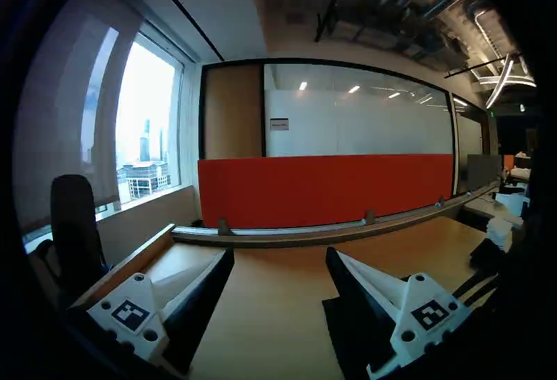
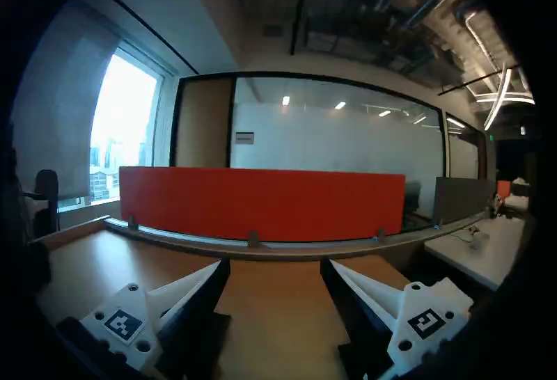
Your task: Fold towel
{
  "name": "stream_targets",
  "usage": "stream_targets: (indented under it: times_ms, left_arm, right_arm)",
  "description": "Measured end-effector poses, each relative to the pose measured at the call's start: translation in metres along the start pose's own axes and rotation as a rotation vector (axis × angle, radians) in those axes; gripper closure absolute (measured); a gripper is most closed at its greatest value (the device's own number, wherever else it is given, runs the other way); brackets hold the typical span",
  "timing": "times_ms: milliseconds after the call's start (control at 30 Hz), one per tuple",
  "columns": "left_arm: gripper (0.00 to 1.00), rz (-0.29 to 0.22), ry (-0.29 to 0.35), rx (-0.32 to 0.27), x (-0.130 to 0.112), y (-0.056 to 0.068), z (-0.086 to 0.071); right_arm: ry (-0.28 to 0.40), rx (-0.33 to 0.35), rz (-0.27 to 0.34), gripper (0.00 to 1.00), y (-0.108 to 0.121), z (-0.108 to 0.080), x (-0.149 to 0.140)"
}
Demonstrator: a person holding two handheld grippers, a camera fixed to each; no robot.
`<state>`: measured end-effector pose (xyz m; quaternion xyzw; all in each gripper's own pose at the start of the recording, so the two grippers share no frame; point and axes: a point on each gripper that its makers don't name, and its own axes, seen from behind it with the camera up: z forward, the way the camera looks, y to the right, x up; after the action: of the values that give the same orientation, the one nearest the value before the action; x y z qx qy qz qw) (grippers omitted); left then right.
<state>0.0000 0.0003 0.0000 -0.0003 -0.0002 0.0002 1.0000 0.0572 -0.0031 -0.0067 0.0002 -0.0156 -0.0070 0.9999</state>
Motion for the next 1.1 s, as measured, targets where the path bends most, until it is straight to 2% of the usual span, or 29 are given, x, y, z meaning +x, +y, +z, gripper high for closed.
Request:
stream_targets:
  times_ms: [300,700,900,1100]
  left_arm:
    - [0.02,0.035,-0.043,-0.061,-0.001,0.018,0.001]
    - [0.02,0.068,-0.129,-0.215,-0.018,0.051,-0.002]
    - [0.02,0.088,-0.174,-0.306,-0.029,0.067,-0.006]
    - [0.02,0.105,-0.209,-0.354,-0.039,0.076,-0.008]
  right_arm:
    - [-0.044,0.055,-0.043,0.0,-0.008,-0.002,0.01]
    - [-0.15,0.283,-0.123,0.0,-0.052,-0.016,-0.001]
    - [-0.195,0.373,-0.151,0.0,-0.07,-0.023,-0.006]
    - [-0.226,0.423,-0.183,0.0,-0.082,-0.026,-0.014]
